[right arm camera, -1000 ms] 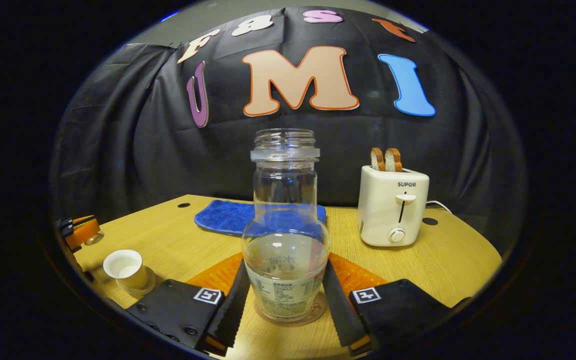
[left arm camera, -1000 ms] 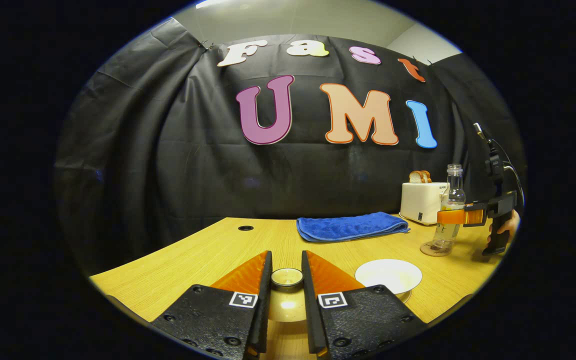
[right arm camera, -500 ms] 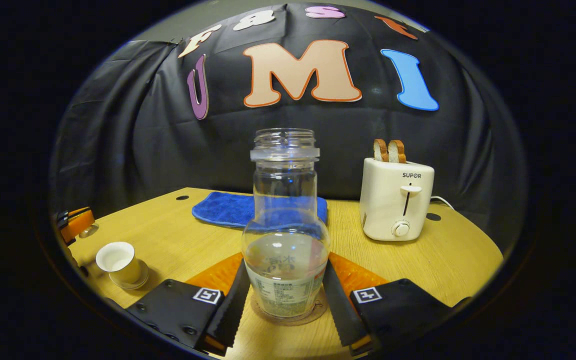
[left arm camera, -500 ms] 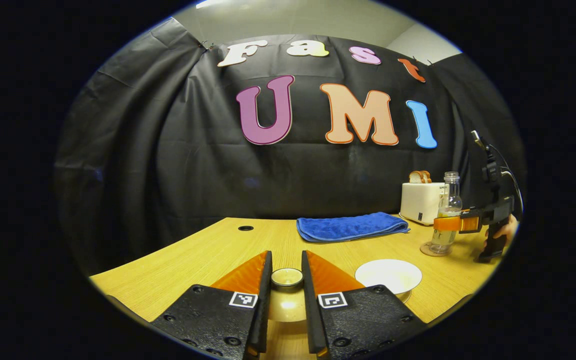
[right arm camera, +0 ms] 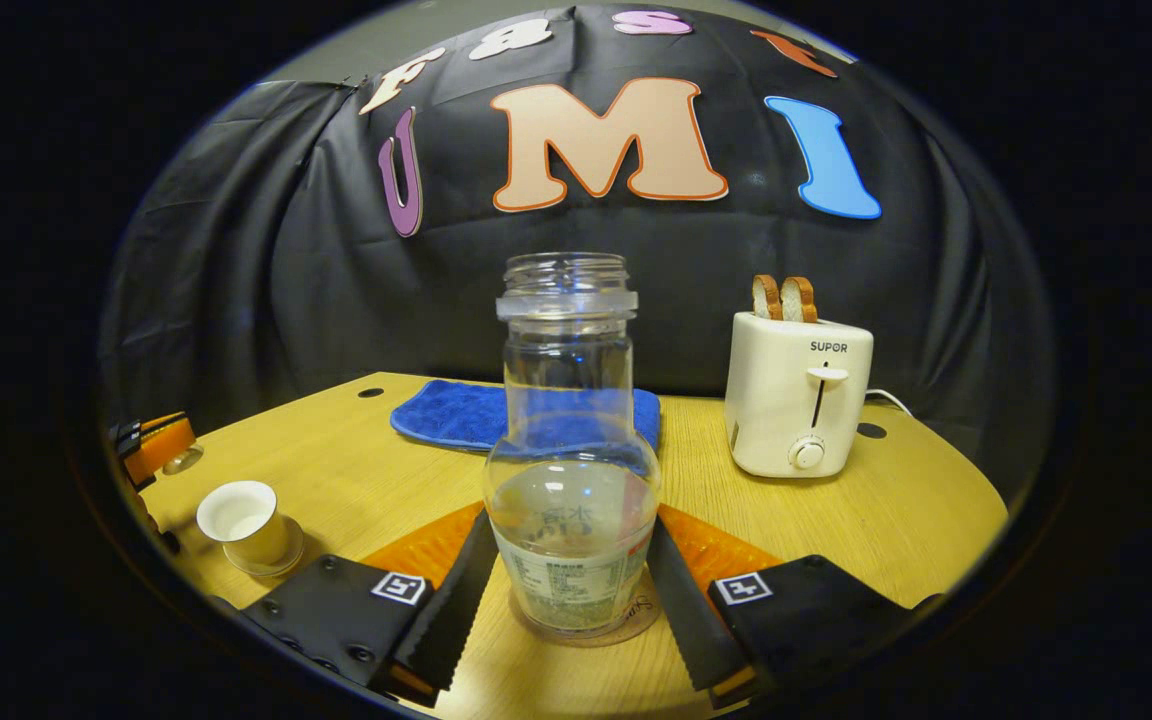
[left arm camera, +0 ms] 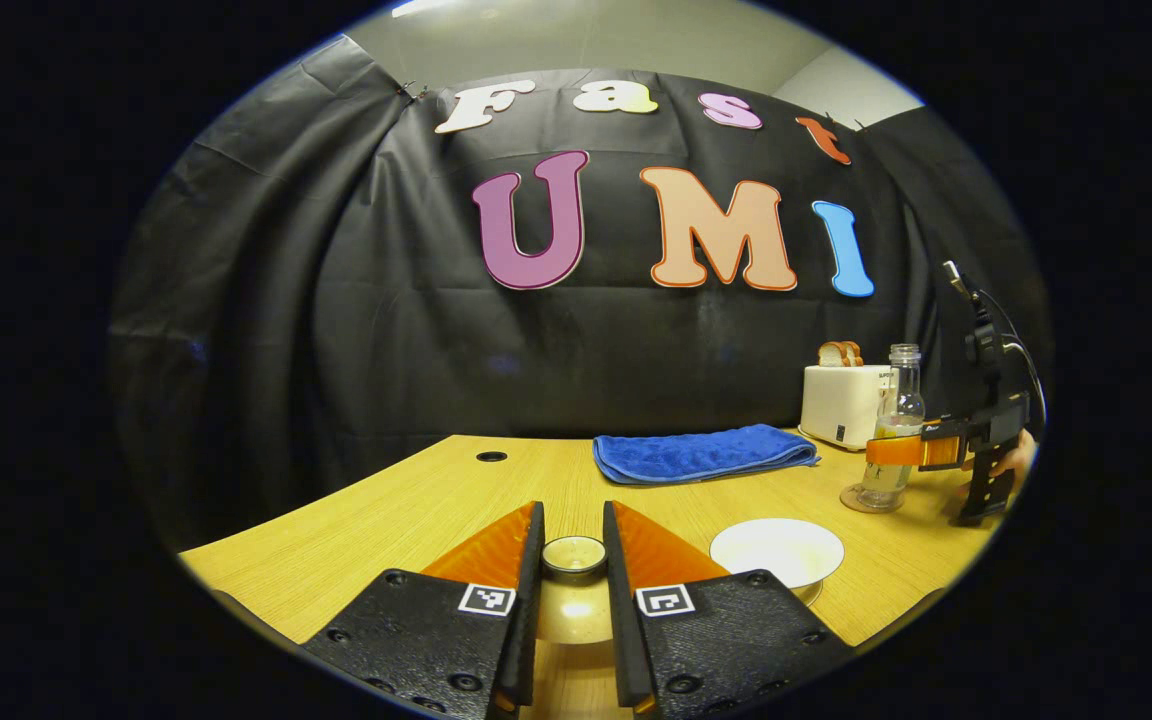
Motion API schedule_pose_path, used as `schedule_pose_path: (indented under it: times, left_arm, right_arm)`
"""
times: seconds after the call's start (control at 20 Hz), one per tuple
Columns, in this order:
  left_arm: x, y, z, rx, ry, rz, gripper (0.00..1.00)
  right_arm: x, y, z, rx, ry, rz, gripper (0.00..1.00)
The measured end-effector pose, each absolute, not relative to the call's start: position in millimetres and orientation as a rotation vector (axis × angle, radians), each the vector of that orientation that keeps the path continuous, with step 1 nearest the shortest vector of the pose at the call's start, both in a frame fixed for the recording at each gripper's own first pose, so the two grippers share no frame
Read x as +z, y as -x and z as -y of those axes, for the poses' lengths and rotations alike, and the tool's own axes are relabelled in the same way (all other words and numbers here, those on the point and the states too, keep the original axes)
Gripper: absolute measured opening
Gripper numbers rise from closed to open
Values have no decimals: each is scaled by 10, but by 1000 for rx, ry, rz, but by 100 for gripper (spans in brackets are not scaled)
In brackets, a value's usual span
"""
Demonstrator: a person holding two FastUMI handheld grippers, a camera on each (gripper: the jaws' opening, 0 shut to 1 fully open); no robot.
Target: Open the teacup lid with one hand, grasp the water bottle and pour water into the teacup with the other hand; after pouring, place the water bottle on the coaster and then close the teacup lid.
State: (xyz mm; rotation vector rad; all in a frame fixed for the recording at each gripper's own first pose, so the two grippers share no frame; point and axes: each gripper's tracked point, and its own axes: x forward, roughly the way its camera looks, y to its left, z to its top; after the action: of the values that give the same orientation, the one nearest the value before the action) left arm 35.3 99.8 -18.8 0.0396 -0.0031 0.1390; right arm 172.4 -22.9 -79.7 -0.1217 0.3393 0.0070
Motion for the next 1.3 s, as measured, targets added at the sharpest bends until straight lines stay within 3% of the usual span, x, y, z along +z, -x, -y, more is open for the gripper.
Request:
schedule_pose_path:
  times: [0.05, 0.15, 0.2, 0.25, 0.55, 1.15, 1.25, 1.3]
  left_arm:
    - [-183, -353, -997, 139, -39, 3, 29]
    - [-177, -367, -995, 138, -40, 2, 29]
    - [-185, -359, -994, 138, -40, 3, 29]
    - [-185, -364, -999, 138, -40, 3, 29]
    - [-188, -365, -999, 136, -40, 1, 29]
    - [-187, -388, -962, 123, -38, -1, 29]
    - [-199, -411, -924, 107, -37, 0, 29]
    - [-199, -430, -897, 96, -37, -2, 29]
  right_arm:
    - [-780, -1710, 228, 6, 126, -336, 85]
    - [-765, -1690, 229, 6, 120, -330, 92]
    - [-751, -1669, 235, 3, 119, -327, 88]
    - [-732, -1651, 241, 4, 117, -323, 92]
    - [-729, -1416, 264, 5, 106, -308, 88]
    - [-593, -1045, 194, 16, 137, -220, 92]
    - [-580, -981, 188, 20, 139, -211, 88]
    - [-563, -947, 177, 22, 137, -207, 92]
